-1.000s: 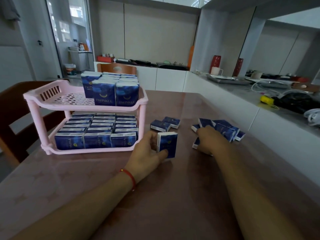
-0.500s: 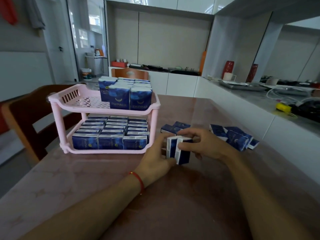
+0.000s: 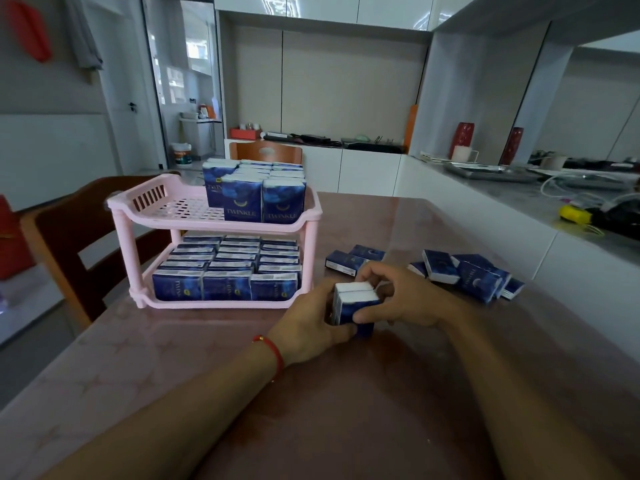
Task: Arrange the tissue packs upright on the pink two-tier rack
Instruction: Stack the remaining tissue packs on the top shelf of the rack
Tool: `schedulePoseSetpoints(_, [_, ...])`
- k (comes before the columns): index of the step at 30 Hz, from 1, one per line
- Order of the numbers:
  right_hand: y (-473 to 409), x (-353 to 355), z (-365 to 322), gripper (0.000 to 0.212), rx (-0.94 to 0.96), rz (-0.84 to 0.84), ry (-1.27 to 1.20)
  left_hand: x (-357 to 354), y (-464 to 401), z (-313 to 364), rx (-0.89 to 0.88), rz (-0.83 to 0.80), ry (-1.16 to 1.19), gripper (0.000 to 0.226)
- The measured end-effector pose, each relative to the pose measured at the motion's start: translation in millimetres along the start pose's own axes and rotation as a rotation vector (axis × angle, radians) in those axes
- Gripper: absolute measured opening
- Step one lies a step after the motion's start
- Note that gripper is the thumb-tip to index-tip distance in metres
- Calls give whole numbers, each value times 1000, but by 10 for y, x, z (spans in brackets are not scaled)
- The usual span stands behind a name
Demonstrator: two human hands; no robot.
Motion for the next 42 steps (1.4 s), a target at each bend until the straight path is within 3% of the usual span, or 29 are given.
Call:
schedulePoseSetpoints(7, [-10, -72, -151, 40, 95, -34, -125, 305, 204, 174, 31, -16, 67, 49])
schedulePoseSetpoints(11, [-34, -377, -483, 52, 193, -141, -300, 846, 505, 333, 36, -23, -9, 38])
schedulePoseSetpoints(14, [-140, -651, -609, 69, 259, -103, -506, 1291, 702, 480, 55, 17, -4, 34])
schedulePoseSetpoints(16, [-187, -800, -617, 57, 249, -40, -540, 1603, 776, 592, 38, 93, 20, 36])
schedulePoseSetpoints(21, [-217, -1100, -550, 19, 197, 111, -336, 2345, 691, 800, -46, 308, -69, 40])
schedulePoseSetpoints(25, [-253, -1117, -517, 20, 159, 154, -344, 2717, 371, 702, 35, 308, -169, 29])
schedulePoseSetpoints(31, [-240, -1129, -555, 20, 163, 134, -258, 2865, -107, 550, 242, 220, -310, 31])
schedulePoseSetpoints(36, [-234, -1125, -580, 16, 209, 124, -233, 2779, -318, 434, 338, 139, -254, 41])
schedulePoseSetpoints(42, [-212, -1114, -603, 16, 254, 136, -235, 2656, -378, 266, 325, 202, -181, 46])
Point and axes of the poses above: each hand's wrist, its own y-axis away from the middle knuckle, its own x-axis out of the back of the hand, z = x × y, the point moved 2 cm from there along -y, towards the middle knuckle, and after that the axes turned 1 degree about y, right-handed, at the moved point
